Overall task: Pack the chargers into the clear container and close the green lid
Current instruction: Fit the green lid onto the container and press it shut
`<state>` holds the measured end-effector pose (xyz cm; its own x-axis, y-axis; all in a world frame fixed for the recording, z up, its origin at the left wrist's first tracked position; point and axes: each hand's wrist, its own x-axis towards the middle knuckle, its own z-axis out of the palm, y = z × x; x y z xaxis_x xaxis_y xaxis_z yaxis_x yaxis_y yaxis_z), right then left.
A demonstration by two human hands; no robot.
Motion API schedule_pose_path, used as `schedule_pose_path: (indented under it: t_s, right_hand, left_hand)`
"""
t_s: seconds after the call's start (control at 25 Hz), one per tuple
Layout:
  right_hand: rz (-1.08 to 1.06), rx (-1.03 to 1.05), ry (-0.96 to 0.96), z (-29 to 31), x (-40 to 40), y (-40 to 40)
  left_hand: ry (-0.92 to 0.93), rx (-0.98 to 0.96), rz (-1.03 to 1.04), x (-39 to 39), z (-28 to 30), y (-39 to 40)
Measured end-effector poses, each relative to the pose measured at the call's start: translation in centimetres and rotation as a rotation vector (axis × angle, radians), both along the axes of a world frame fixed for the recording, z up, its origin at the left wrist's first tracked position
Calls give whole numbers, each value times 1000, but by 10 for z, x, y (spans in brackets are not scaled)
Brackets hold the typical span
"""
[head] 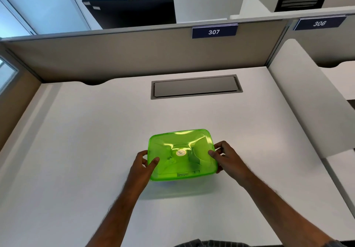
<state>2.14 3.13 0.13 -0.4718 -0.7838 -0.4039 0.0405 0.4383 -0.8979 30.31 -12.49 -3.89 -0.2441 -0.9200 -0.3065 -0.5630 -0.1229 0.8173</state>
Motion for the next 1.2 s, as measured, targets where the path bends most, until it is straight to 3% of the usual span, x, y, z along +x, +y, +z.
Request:
schedule_pose_path:
  t_s: [0.32, 1.2]
  right_hand:
    - [-9, -53, -20, 9, -34, -28]
    - [-106, -77, 112, -4, -88, -181]
  left_hand:
    - [11, -48, 26, -35, 16, -26]
    - [-20, -74, -43, -120, 12, -203]
